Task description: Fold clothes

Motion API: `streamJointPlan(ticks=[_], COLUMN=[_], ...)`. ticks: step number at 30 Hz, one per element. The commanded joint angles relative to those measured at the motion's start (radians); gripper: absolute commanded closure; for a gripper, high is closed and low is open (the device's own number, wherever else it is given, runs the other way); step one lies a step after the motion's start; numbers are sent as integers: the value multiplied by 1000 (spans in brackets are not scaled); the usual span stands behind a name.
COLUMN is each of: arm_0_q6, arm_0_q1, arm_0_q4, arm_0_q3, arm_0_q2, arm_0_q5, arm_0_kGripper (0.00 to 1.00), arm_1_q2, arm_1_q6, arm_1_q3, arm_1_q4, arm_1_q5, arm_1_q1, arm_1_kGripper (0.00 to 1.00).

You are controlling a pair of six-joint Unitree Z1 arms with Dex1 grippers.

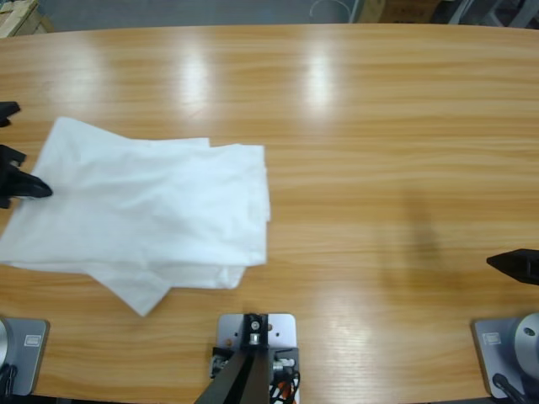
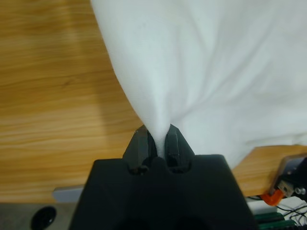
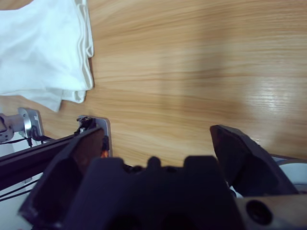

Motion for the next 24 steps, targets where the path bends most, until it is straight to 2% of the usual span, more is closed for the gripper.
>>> streamJointPlan(ticks=[1, 6, 12, 15, 20, 24], arm_0_q6=[11, 26, 33, 38, 30, 23], arm_0_q1=[48, 52, 49, 39, -89, -135], arm_0_q4=[138, 205, 319, 327, 307, 288], arm_0_q3=[-74, -108, -282, -313, -340, -355], arm_0_q2=[-126, -176, -160, -141, -26, 49], arm_0_q5=[42, 65, 107, 107, 105, 91], arm_0_kGripper=[1000, 1000, 1000, 1000, 1000, 1000], arm_1_q2=[-8, 6, 10, 15, 12, 9], arm_1_q6=[-5, -5, -5, -5, -5, -5], arm_1_q3=[35, 35, 39, 41, 45, 51], arm_1_q4=[-10, -12, -13, -18, -18, -20], arm_1_q5=[13, 12, 12, 12, 13, 15], arm_1_q1=[7, 7, 7, 7, 7, 7], arm_1_kGripper=[92, 92, 92, 92, 92, 92])
